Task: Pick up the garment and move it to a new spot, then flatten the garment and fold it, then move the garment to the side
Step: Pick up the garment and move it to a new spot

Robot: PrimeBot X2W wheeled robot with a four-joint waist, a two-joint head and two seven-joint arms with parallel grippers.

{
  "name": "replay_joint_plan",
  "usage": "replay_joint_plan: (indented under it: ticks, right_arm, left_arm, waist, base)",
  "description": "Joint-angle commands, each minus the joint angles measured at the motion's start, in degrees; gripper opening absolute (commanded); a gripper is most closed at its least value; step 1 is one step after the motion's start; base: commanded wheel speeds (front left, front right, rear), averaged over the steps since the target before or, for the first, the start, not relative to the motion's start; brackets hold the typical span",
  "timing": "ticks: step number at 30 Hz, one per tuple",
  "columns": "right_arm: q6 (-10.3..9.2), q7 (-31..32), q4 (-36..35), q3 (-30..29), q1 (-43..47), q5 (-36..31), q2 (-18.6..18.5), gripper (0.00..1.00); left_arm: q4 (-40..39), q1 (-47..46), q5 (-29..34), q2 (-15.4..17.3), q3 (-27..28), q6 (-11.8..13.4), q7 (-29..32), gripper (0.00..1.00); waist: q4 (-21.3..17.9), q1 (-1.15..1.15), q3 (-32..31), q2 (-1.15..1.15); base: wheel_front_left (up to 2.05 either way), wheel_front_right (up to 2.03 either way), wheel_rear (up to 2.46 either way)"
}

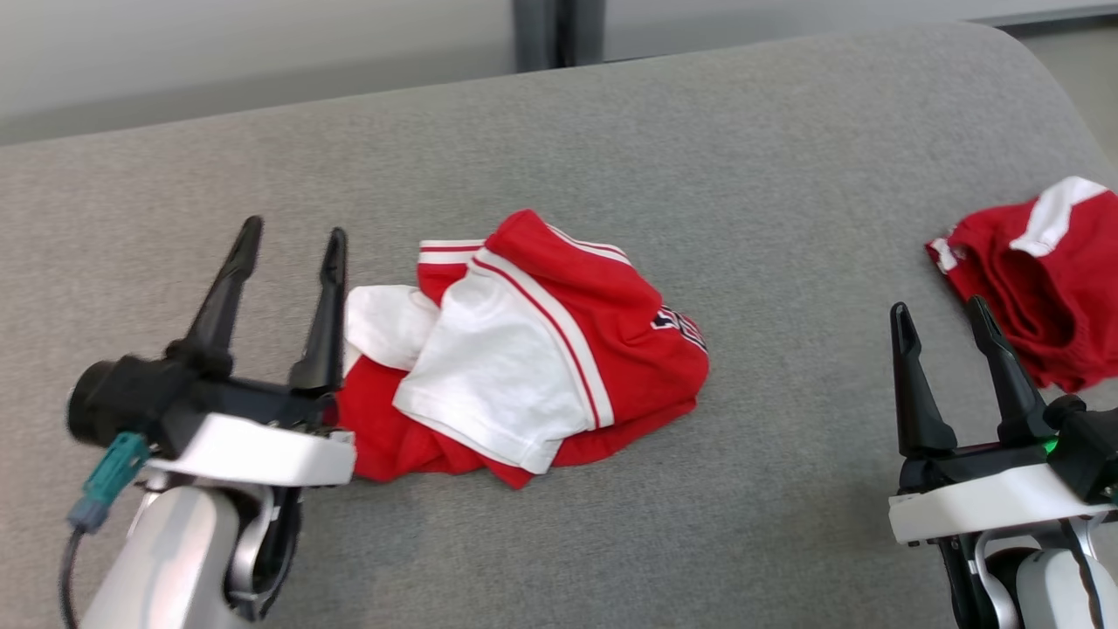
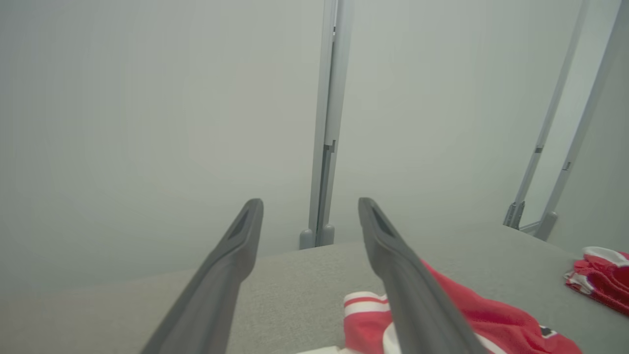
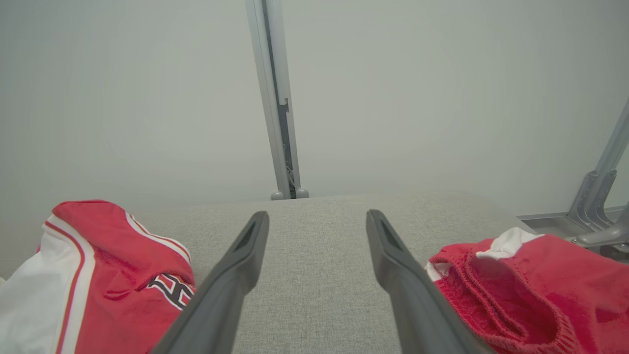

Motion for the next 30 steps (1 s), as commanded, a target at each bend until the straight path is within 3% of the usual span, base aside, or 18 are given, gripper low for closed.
replay_joint_plan:
  ticks: [1,12,30]
  right_arm:
    - [0.01,0.4,-0.2,0.0,-0.4,-0.5,-0.3,1.0]
    - [0.01,2.4,-0.1,0.8,2.1,-1.6,-1.4,1.0]
    - [0.01,5.2,-0.4,1.7,7.8,-1.9,-2.7,1.0]
  left_arm:
    - [-0.5,1.2,0.0,0.8,1.0,0.5,-0.3,1.0]
    - [-2.0,10.3,-1.6,4.5,9.4,-0.8,-0.6,1.0]
    - [-0.7,20.6,-2.1,4.8,10.0,-2.3,0.7,1.0]
  waist:
    - [1.9,0.0,-1.3,0.0]
    - [6.1,0.0,-5.4,0.0]
    - [6.7,0.0,-12.9,0.0]
  base:
    - [0.0,0.0,0.0]
    - [0.0,0.0,0.0]
    - [0.0,0.0,0.0]
